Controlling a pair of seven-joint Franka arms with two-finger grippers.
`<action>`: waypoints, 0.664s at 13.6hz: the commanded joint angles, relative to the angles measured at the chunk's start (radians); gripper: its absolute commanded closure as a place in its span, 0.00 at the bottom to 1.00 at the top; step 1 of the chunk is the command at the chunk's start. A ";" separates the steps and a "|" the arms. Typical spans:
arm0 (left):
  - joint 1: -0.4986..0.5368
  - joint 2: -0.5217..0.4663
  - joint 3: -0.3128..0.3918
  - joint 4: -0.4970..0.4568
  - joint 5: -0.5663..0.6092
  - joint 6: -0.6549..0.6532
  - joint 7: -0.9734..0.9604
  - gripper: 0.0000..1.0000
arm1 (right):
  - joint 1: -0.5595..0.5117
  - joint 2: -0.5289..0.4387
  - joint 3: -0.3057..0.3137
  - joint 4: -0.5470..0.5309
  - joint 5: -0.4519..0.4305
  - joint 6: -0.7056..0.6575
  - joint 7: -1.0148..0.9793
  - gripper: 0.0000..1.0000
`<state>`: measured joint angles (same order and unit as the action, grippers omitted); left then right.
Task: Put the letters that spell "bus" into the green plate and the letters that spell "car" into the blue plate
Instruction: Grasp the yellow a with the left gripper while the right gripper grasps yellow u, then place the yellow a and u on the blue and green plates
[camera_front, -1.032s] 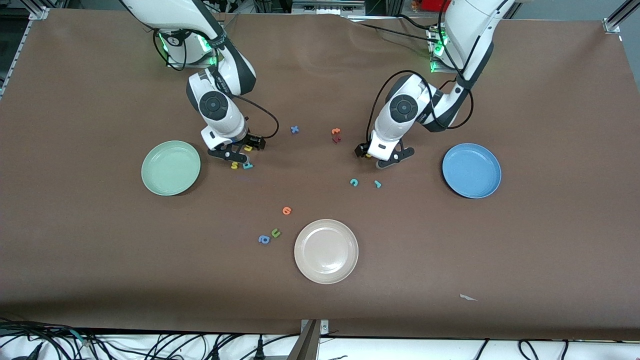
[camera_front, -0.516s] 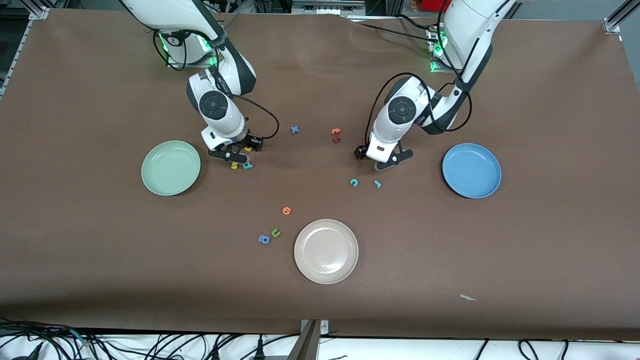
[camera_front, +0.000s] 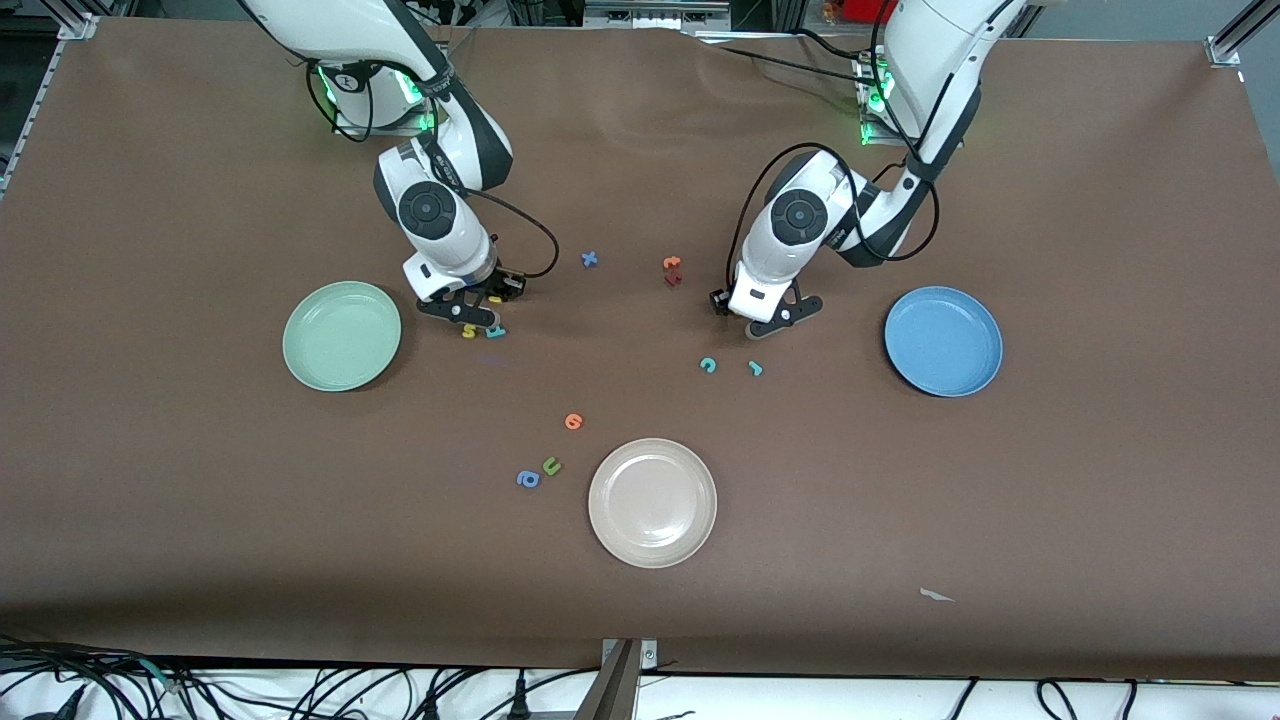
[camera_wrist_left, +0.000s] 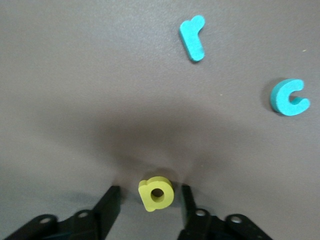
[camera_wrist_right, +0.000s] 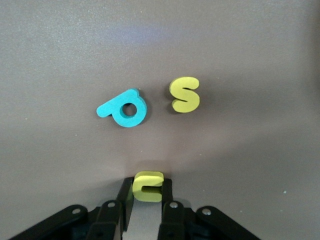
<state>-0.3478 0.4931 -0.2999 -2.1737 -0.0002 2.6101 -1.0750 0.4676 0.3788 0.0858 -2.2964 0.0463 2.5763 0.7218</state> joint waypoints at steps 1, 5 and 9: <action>-0.014 0.012 0.011 0.012 0.037 -0.008 -0.034 0.54 | -0.003 -0.046 0.003 -0.008 -0.002 -0.031 -0.018 0.94; -0.014 0.012 0.012 0.014 0.039 -0.007 -0.034 0.61 | -0.004 -0.165 -0.069 0.076 0.001 -0.351 -0.072 0.94; -0.014 0.018 0.013 0.014 0.039 -0.007 -0.032 0.66 | -0.004 -0.219 -0.255 0.135 0.004 -0.539 -0.357 0.94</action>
<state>-0.3490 0.4919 -0.2998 -2.1695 -0.0002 2.6080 -1.0789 0.4628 0.1796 -0.0915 -2.1638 0.0463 2.0856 0.4952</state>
